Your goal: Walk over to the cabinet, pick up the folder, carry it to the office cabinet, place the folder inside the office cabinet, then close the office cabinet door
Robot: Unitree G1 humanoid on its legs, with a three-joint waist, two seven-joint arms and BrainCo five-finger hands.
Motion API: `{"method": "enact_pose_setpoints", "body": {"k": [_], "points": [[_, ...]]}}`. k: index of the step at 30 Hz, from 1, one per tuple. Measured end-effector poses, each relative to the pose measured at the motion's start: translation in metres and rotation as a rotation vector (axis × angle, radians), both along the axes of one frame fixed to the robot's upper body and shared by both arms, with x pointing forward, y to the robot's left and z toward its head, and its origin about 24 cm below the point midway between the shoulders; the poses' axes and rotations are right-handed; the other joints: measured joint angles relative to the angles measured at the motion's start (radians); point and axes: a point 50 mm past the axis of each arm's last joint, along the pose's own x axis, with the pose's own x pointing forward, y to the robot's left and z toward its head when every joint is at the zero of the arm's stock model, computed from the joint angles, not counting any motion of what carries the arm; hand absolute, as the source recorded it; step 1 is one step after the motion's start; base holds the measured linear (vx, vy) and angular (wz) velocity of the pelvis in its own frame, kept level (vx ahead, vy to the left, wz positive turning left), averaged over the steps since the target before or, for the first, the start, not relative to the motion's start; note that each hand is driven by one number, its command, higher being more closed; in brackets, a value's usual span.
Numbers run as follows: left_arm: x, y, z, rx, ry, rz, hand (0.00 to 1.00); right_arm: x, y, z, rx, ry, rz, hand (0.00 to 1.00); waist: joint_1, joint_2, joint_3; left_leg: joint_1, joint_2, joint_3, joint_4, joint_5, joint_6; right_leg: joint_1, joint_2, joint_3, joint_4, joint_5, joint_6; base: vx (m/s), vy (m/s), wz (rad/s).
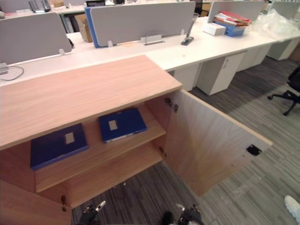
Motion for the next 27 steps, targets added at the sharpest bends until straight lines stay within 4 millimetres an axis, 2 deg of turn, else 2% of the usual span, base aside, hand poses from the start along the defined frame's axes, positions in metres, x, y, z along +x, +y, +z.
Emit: {"method": "enact_pose_setpoints", "body": {"k": [1,3,5,7,9,11,16,17,21,23,25,26,27], "points": [[-0.002,0.001,0.000,-0.003,0.004,0.017,0.00,0.000,-0.001,0.000,-0.002,0.002,0.002,0.00,0.002,-0.002,0.000,0.013,0.009,0.022,0.014,-0.008,-0.013,0.009,-0.075,-0.093,0.098,-0.018,-0.016,0.19,-0.040,-0.74],[-0.002,0.002,0.000,-0.004,0.005,0.033,0.00,0.000,-0.001,-0.001,-0.010,0.014,0.022,0.00,0.001,-0.009,0.005,0.021,0.015,0.042,0.046,-0.025,-0.034,0.020,-0.101,-0.143,0.145,-0.046,-0.004,0.11,-0.090,-0.68],[-0.005,0.002,-0.002,-0.008,0.021,0.042,0.00,-0.002,-0.004,-0.002,-0.013,0.026,0.021,0.00,0.005,-0.004,0.006,0.041,0.012,0.039,0.004,-0.014,-0.024,0.021,-0.069,-0.140,0.116,-0.067,0.027,0.02,-0.109,-0.61],[-0.005,0.003,-0.002,-0.007,0.022,0.041,0.00,-0.005,-0.010,-0.005,-0.011,0.060,-0.001,0.00,0.004,-0.003,0.013,0.055,0.012,0.023,-0.046,0.004,-0.025,0.018,-0.033,-0.125,0.081,-0.071,0.033,-0.03,-0.050,-0.21],[-0.005,0.005,-0.002,-0.004,0.021,0.046,0.00,-0.007,-0.014,-0.006,-0.013,0.081,0.000,0.00,0.004,-0.007,0.016,0.064,0.009,0.006,-0.075,0.017,-0.037,0.020,-0.024,-0.122,0.074,-0.071,0.033,-0.05,-0.027,0.00],[-0.006,0.007,-0.002,-0.005,0.023,0.061,0.00,-0.009,-0.017,-0.007,-0.016,0.093,-0.001,0.00,0.002,-0.010,0.023,0.066,-0.003,-0.008,-0.086,0.018,-0.033,0.019,-0.025,-0.116,0.073,-0.069,0.036,-0.06,0.003,-0.01],[-0.012,0.017,-0.002,0.014,0.045,0.080,0.00,-0.006,-0.016,-0.006,-0.013,0.089,0.002,0.00,-0.009,-0.017,0.046,0.060,-0.020,-0.024,-0.097,0.011,-0.026,0.020,-0.008,-0.103,0.019,-0.023,0.046,-0.07,0.047,-0.08],[-0.016,0.020,-0.002,0.023,0.058,0.078,0.00,-0.005,-0.016,-0.006,-0.013,0.087,0.002,0.00,-0.014,-0.021,0.051,0.050,-0.022,-0.024,-0.095,0.018,-0.037,0.017,0.000,-0.104,-0.005,-0.007,0.047,-0.02,0.043,-0.04],[-0.027,0.027,-0.002,0.047,0.091,0.063,0.00,-0.005,-0.013,-0.007,0.001,0.085,-0.010,0.00,-0.016,-0.025,0.059,0.049,-0.017,-0.025,-0.094,0.021,-0.041,0.025,0.035,-0.093,-0.075,0.027,0.049,0.03,0.030,-0.16],[-0.030,0.030,-0.002,0.056,0.101,0.056,0.00,-0.004,-0.010,-0.007,0.009,0.082,-0.012,0.00,-0.016,-0.034,0.065,0.041,-0.004,-0.019,-0.048,0.010,-0.056,0.027,0.058,-0.066,-0.109,0.032,0.047,0.05,0.002,-0.35],[-0.031,0.035,-0.001,0.066,0.103,0.058,0.00,-0.003,-0.007,-0.007,0.020,0.080,-0.012,0.00,-0.011,-0.051,0.082,-0.046,0.051,-0.024,0.233,-0.037,-0.051,0.042,0.081,0.003,-0.140,0.029,0.045,0.05,-0.017,-0.63],[-0.032,0.035,-0.001,0.066,0.105,0.060,0.00,-0.003,-0.007,-0.007,0.021,0.079,-0.014,0.00,-0.009,-0.052,0.089,-0.079,0.068,-0.034,0.329,-0.038,-0.048,0.051,0.082,0.023,-0.147,0.028,0.045,0.06,0.005,-0.90],[-0.037,0.035,-0.002,0.065,0.116,0.066,0.00,-0.004,-0.010,-0.007,0.011,0.081,-0.008,0.00,0.003,-0.051,0.101,-0.135,0.068,-0.125,0.451,-0.083,-0.034,0.063,0.099,0.070,-0.162,0.027,0.045,0.07,0.070,-1.11]]}}
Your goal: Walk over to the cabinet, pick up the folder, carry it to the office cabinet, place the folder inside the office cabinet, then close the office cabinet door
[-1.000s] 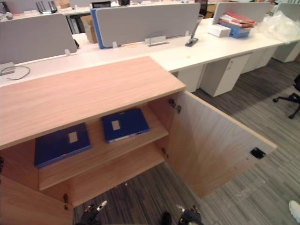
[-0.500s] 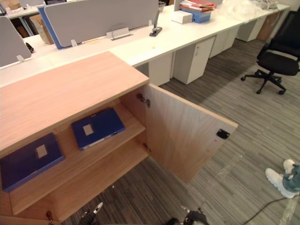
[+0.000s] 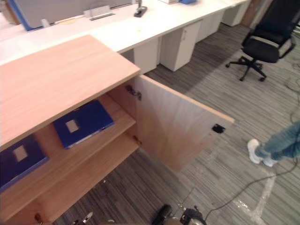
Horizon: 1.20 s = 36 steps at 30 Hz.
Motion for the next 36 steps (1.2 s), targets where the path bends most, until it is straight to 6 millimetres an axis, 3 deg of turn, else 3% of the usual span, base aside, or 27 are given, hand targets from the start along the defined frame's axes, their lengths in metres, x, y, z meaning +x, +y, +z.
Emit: {"method": "enact_pose_setpoints", "body": {"k": [2,4,5,6,8,9,14,20,26,28,36], "points": [[-0.006,-0.002,-0.001,-0.007,0.010,0.009,0.00,-0.001,-0.003,0.000,-0.007,0.002,-0.002,0.00,0.008,0.008,0.008,-0.058,-0.043,-0.144,-0.021,-0.065,-0.006,0.014,0.028,0.066,-0.026,0.000,0.000,0.06,0.090,-1.09],[-0.006,-0.003,-0.001,-0.015,0.006,0.021,0.00,-0.004,-0.005,0.000,-0.015,0.010,-0.018,0.00,0.017,0.007,0.019,-0.106,-0.092,-0.292,-0.180,-0.048,-0.008,0.031,0.041,0.118,-0.039,0.012,0.016,0.03,0.091,-0.91],[-0.008,-0.004,-0.001,-0.017,0.009,0.032,0.00,-0.006,-0.005,-0.001,-0.015,0.015,-0.022,0.00,0.021,0.013,0.016,-0.098,-0.094,-0.296,-0.186,0.004,-0.010,0.031,0.045,0.137,-0.046,0.023,0.023,0.06,0.129,-0.91],[-0.012,-0.001,-0.001,-0.015,0.013,0.056,0.00,-0.011,-0.001,-0.002,-0.010,0.021,-0.032,0.00,0.025,0.005,0.002,-0.072,-0.103,-0.270,-0.236,0.007,0.002,0.053,0.054,0.155,-0.096,0.042,0.043,0.15,0.121,-0.65],[-0.008,-0.001,0.000,-0.011,-0.006,0.066,0.00,-0.009,0.000,0.000,-0.013,0.008,-0.044,0.00,0.016,0.000,-0.003,-0.050,-0.118,-0.234,-0.288,0.028,0.023,0.063,0.041,0.153,-0.105,0.049,0.038,0.26,0.124,-0.44],[-0.007,-0.002,0.000,-0.015,-0.011,0.078,0.00,-0.009,0.002,0.000,-0.009,0.002,-0.049,0.00,0.016,0.001,-0.016,-0.026,-0.135,-0.213,-0.307,0.034,0.031,0.065,0.027,0.159,-0.117,0.081,0.054,0.30,0.135,-0.33],[-0.004,-0.008,-0.001,-0.032,-0.020,0.074,0.00,-0.003,0.007,0.002,0.006,-0.037,-0.073,0.00,0.009,0.023,-0.052,0.057,-0.153,-0.217,-0.373,0.040,0.034,0.136,0.023,0.157,-0.176,0.082,0.055,0.22,0.066,-0.10],[-0.001,-0.008,-0.001,-0.031,-0.020,0.020,0.00,0.045,-0.015,0.027,-0.086,-0.212,-0.052,0.00,0.010,0.030,-0.071,0.096,-0.181,-0.216,-0.388,0.049,0.029,0.159,0.006,0.160,-0.176,0.082,0.056,0.11,0.067,-0.10],[0.004,-0.007,0.001,-0.015,-0.020,-0.088,0.00,0.145,-0.058,0.102,-0.237,-0.543,-0.060,0.00,0.011,0.032,-0.080,0.080,-0.236,-0.234,-0.413,0.060,0.037,0.130,-0.036,0.188,-0.178,0.091,0.066,-0.01,0.093,-0.04],[0.003,-0.007,0.001,-0.014,-0.015,-0.102,0.00,0.160,-0.067,0.117,-0.263,-0.585,-0.073,0.00,0.012,0.032,-0.080,0.079,-0.247,-0.257,-0.413,0.065,0.044,0.130,-0.043,0.188,-0.178,0.092,0.066,-0.02,0.052,0.10],[-0.007,-0.007,-0.001,-0.021,0.013,-0.114,0.00,0.172,-0.076,0.118,-0.247,-0.524,-0.080,0.00,0.007,0.043,-0.074,0.075,-0.257,-0.285,-0.414,0.069,0.052,0.130,-0.050,0.189,-0.177,0.095,0.061,-0.05,0.033,0.02]]}}
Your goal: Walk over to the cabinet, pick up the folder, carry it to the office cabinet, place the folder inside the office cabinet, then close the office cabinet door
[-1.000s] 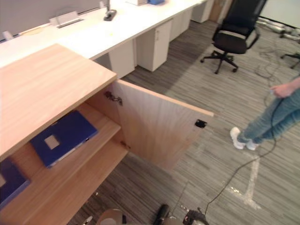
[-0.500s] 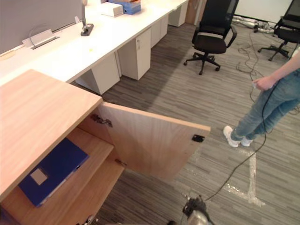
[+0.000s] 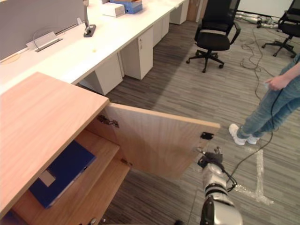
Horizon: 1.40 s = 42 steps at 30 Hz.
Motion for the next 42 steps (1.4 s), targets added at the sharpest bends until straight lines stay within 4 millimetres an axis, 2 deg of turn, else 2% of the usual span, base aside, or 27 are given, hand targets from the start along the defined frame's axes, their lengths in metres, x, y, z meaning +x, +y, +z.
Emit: {"method": "enact_pose_setpoints", "body": {"k": [6,9,11,16,20,24,25,30,32,38,42], "points": [[0.001,-0.004,-0.001,-0.008,0.000,-0.024,0.00,0.023,-0.004,0.022,-0.073,-0.016,0.077,0.00,-0.001,0.021,0.035,-0.032,0.002,-0.043,-0.010,0.014,0.023,-0.038,0.008,0.000,0.000,0.015,-0.003,-0.12,-0.010,0.06],[-0.002,-0.006,-0.001,-0.017,0.008,-0.024,0.00,0.032,-0.003,0.031,-0.158,-0.014,0.172,0.00,0.004,0.031,0.053,-0.031,0.007,-0.052,-0.029,0.024,0.031,-0.040,0.014,0.000,0.000,0.023,0.005,-0.18,-0.034,0.01],[-0.002,-0.006,-0.001,-0.020,0.005,-0.027,0.00,0.039,0.000,0.039,-0.218,-0.018,0.256,0.00,0.007,0.028,0.059,-0.035,0.010,-0.063,-0.054,0.037,0.032,-0.058,0.019,0.002,0.000,0.032,0.001,-0.18,-0.051,-0.02],[-0.006,-0.005,0.000,-0.024,-0.002,-0.029,0.00,0.063,0.033,0.063,-0.418,-0.060,0.590,0.00,0.012,0.022,0.091,-0.040,0.029,-0.064,-0.066,0.047,0.020,-0.071,0.039,0.018,0.000,0.037,-0.004,-0.14,-0.071,-0.08],[-0.017,-0.005,-0.001,-0.038,0.013,-0.018,0.00,0.067,0.039,0.080,-0.703,-0.004,0.922,0.00,0.014,0.011,0.104,-0.061,0.065,-0.049,-0.034,0.030,-0.005,-0.088,0.074,0.037,0.000,0.037,-0.004,-0.03,-0.062,-0.17],[-0.017,-0.002,0.000,-0.036,0.000,-0.013,0.00,0.064,0.051,0.086,-0.837,0.042,1.174,0.00,0.014,-0.004,0.113,-0.066,0.105,-0.049,-0.002,0.009,-0.027,-0.088,0.114,0.050,0.000,0.031,-0.012,0.04,-0.051,-0.16],[-0.017,-0.002,0.000,-0.036,-0.001,-0.014,0.00,0.064,0.052,0.086,-0.843,0.043,1.189,0.00,0.014,-0.005,0.114,-0.066,0.107,-0.049,-0.001,0.008,-0.028,-0.088,0.116,0.051,0.000,0.031,-0.013,0.06,-0.025,-0.12],[-0.015,0.002,0.001,-0.030,-0.009,-0.006,0.00,0.053,0.071,0.088,-0.957,0.101,1.499,0.00,0.014,-0.027,0.119,-0.067,0.138,-0.054,0.008,0.002,-0.037,-0.087,0.149,0.056,0.000,0.021,-0.030,0.03,-0.024,-0.08],[-0.015,0.006,0.002,-0.020,-0.008,0.002,0.00,0.045,0.083,0.086,-0.988,0.120,1.635,0.00,0.014,-0.044,0.119,-0.067,0.150,-0.057,0.007,0.002,-0.038,-0.088,0.158,0.056,-0.001,0.018,-0.036,0.02,-0.022,-0.03],[-0.003,0.018,0.005,0.008,-0.040,0.024,0.00,0.013,0.148,0.082,-0.949,0.027,2.088,0.00,0.039,-0.091,0.100,-0.068,0.179,-0.080,-0.042,0.030,-0.067,-0.107,0.189,0.049,-0.006,0.006,-0.060,0.04,-0.036,0.04],[0.004,0.021,0.006,0.015,-0.059,0.033,0.00,0.001,0.171,0.077,-0.904,-0.006,2.232,0.00,0.065,-0.106,0.090,-0.067,0.178,-0.086,-0.082,0.062,-0.076,-0.124,0.186,0.043,-0.001,0.008,-0.066,0.07,0.016,0.08]]}}
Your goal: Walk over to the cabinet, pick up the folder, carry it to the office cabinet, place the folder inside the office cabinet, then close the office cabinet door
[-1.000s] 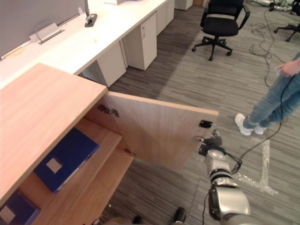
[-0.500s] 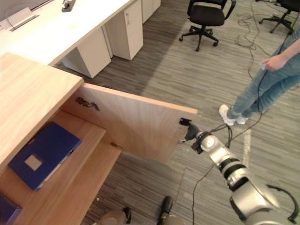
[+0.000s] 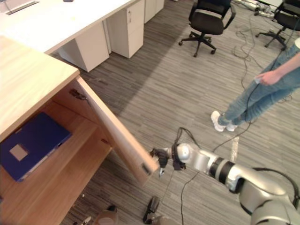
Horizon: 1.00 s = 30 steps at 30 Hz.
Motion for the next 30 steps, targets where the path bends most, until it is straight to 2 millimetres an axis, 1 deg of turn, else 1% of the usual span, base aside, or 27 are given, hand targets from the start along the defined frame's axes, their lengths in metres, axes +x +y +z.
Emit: {"method": "enact_pose_setpoints", "body": {"k": [3,4,7,10,14,18,22,23,24,25,26,27,28,29,30], "points": [[0.001,0.005,0.001,0.011,-0.004,0.002,0.00,-0.007,0.006,-0.007,0.007,0.078,0.015,0.00,0.013,-0.026,-0.017,-0.003,-0.006,-0.014,-0.024,0.020,-0.001,-0.007,-0.007,-0.015,0.000,0.001,-0.001,0.06,0.056,0.14],[0.001,0.007,0.002,0.014,-0.003,-0.001,0.00,-0.008,0.006,-0.010,0.001,0.104,0.014,0.00,0.020,-0.039,-0.026,-0.002,-0.008,-0.018,-0.032,0.027,0.000,-0.008,-0.010,-0.020,0.000,0.001,-0.001,0.04,0.045,0.12],[0.002,0.012,0.003,0.017,-0.005,-0.010,0.00,-0.010,0.001,-0.021,-0.044,0.159,-0.012,0.00,0.033,-0.064,-0.042,-0.004,-0.016,-0.022,-0.034,0.035,0.002,-0.007,-0.018,-0.023,0.000,0.003,-0.003,0.02,0.068,0.07],[0.003,0.013,0.004,0.013,-0.011,-0.018,0.00,-0.018,-0.003,-0.031,-0.058,0.224,-0.025,0.00,0.049,-0.072,-0.046,-0.007,-0.023,-0.027,-0.033,0.039,0.005,-0.008,-0.026,-0.027,-0.001,0.007,-0.004,-0.01,0.066,0.05],[0.003,0.014,0.004,0.012,-0.007,-0.021,0.00,-0.028,0.002,-0.042,-0.056,0.300,-0.024,0.00,0.054,-0.081,-0.046,-0.017,-0.026,-0.044,-0.031,0.041,0.004,-0.007,-0.030,-0.040,-0.005,0.009,-0.003,-0.01,0.045,0.11],[0.005,0.017,0.005,0.016,-0.007,-0.023,0.00,-0.039,0.012,-0.051,-0.055,0.341,0.006,0.00,0.070,-0.102,-0.046,-0.020,-0.022,-0.050,-0.031,0.043,0.002,-0.007,-0.025,-0.045,-0.005,0.010,-0.005,0.02,0.018,0.03],[0.010,0.017,0.005,0.018,-0.016,-0.026,0.00,-0.041,0.025,-0.053,-0.030,0.348,0.022,0.00,0.083,-0.107,-0.044,-0.027,-0.022,-0.059,-0.028,0.046,-0.002,-0.007,-0.025,-0.054,-0.003,0.010,-0.006,0.05,0.030,0.11],[0.016,0.017,0.006,0.019,-0.031,-0.030,0.00,-0.040,0.031,-0.056,-0.017,0.340,0.010,0.00,0.085,-0.107,-0.043,-0.044,-0.024,-0.082,-0.022,0.050,-0.004,-0.008,-0.028,-0.081,0.000,0.010,-0.006,0.04,0.012,0.39],[0.020,0.017,0.007,0.019,-0.039,-0.033,0.00,-0.039,0.033,-0.058,-0.010,0.338,-0.003,0.00,0.088,-0.108,-0.042,-0.055,-0.024,-0.093,-0.016,0.051,-0.005,-0.009,-0.029,-0.094,0.000,0.009,-0.007,0.04,0.004,0.64],[0.027,0.016,0.007,0.019,-0.055,-0.041,0.00,-0.037,0.038,-0.063,0.010,0.336,-0.042,0.00,0.100,-0.108,-0.039,-0.073,-0.025,-0.112,-0.006,0.052,-0.006,-0.009,-0.032,-0.123,0.000,0.006,-0.010,0.04,-0.003,0.65],[0.033,0.014,0.008,0.016,-0.068,-0.044,0.00,-0.033,0.043,-0.067,0.033,0.319,-0.092,0.00,0.114,-0.108,-0.035,-0.095,-0.025,-0.105,0.013,0.049,0.001,-0.008,-0.036,-0.152,0.001,0.001,-0.013,0.03,0.000,0.73],[0.035,0.013,0.008,0.015,-0.074,-0.042,0.00,-0.031,0.047,-0.070,0.055,0.309,-0.130,0.00,0.120,-0.108,-0.030,-0.114,-0.022,-0.070,0.034,0.037,0.043,-0.006,-0.042,-0.175,0.001,-0.005,-0.015,0.03,0.013,0.65],[0.037,0.013,0.008,0.017,-0.077,-0.041,0.00,-0.028,0.050,-0.071,0.074,0.289,-0.162,0.00,0.126,-0.109,-0.018,-0.127,-0.018,-0.017,0.059,0.023,0.109,0.002,-0.051,-0.193,0.002,-0.008,-0.015,0.03,0.019,0.55],[0.036,0.014,0.008,0.020,-0.075,-0.040,0.00,-0.026,0.053,-0.074,0.086,0.272,-0.191,0.00,0.128,-0.108,-0.008,-0.130,0.004,0.068,0.077,0.006,0.168,0.012,-0.061,-0.210,0.002,-0.011,-0.014,0.02,0.013,0.66],[0.035,0.013,0.008,0.020,-0.070,-0.040,0.00,-0.026,0.052,-0.079,0.095,0.262,-0.233,0.00,0.126,-0.101,-0.003,-0.131,0.033,0.152,0.085,-0.001,0.198,0.027,-0.072,-0.242,0.002,-0.016,-0.008,0.04,0.012,1.04]]}}
